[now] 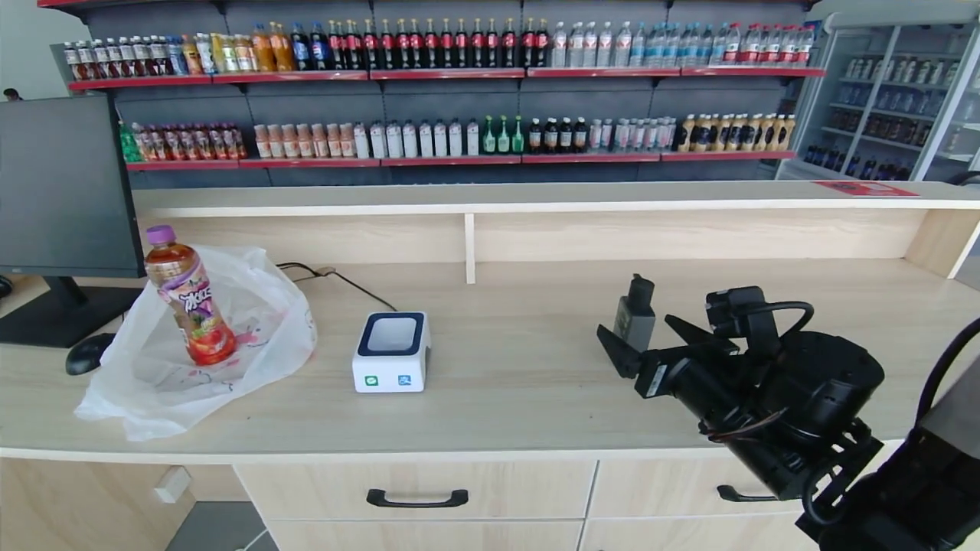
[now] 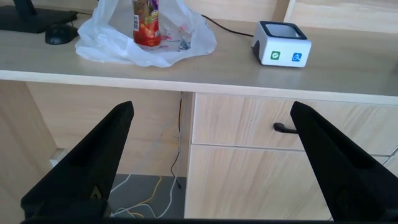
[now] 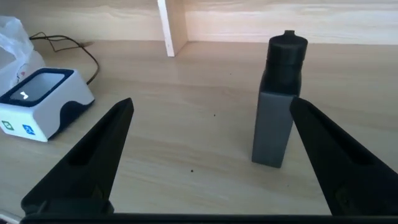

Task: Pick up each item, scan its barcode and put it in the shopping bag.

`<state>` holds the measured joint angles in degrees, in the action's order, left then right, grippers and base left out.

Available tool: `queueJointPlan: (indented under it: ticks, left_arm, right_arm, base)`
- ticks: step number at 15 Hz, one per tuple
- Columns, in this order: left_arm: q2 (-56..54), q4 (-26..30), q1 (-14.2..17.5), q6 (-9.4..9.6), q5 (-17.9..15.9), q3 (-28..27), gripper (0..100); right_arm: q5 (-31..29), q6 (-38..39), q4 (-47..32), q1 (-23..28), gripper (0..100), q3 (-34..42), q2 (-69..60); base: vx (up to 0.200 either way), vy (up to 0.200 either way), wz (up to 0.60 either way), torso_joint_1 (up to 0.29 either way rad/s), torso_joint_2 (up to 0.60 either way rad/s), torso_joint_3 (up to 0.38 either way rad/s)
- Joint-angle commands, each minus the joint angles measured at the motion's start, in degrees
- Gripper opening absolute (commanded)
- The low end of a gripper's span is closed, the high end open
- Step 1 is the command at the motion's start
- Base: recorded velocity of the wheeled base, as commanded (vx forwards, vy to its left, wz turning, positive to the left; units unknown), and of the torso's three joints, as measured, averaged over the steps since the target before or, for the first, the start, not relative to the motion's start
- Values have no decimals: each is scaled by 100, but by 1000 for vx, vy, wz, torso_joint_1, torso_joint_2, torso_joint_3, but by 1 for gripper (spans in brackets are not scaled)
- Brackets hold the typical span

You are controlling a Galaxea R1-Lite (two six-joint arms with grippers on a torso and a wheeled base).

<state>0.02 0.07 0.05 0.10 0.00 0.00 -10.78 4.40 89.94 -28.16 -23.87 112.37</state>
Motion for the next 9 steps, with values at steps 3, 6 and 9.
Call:
queueJointPlan:
  ticks: [3, 6, 9]
  left_arm:
    - [-2, 1, 4, -1, 0, 0, 100]
    - [-2, 1, 4, -1, 0, 0, 100]
    - [-2, 19, 4, 25, 0, 0, 100]
  right_arm:
    - [-3, -1, 6, 206, 100, 401, -110]
    - [-3, -1, 6, 434, 100, 532, -119]
    - [5, -18, 6, 452, 100, 462, 48]
  base:
    - [0, 0, 0, 0, 0, 0]
    - [0, 0, 0, 0, 0, 0]
    - [0, 0, 0, 0, 0, 0]
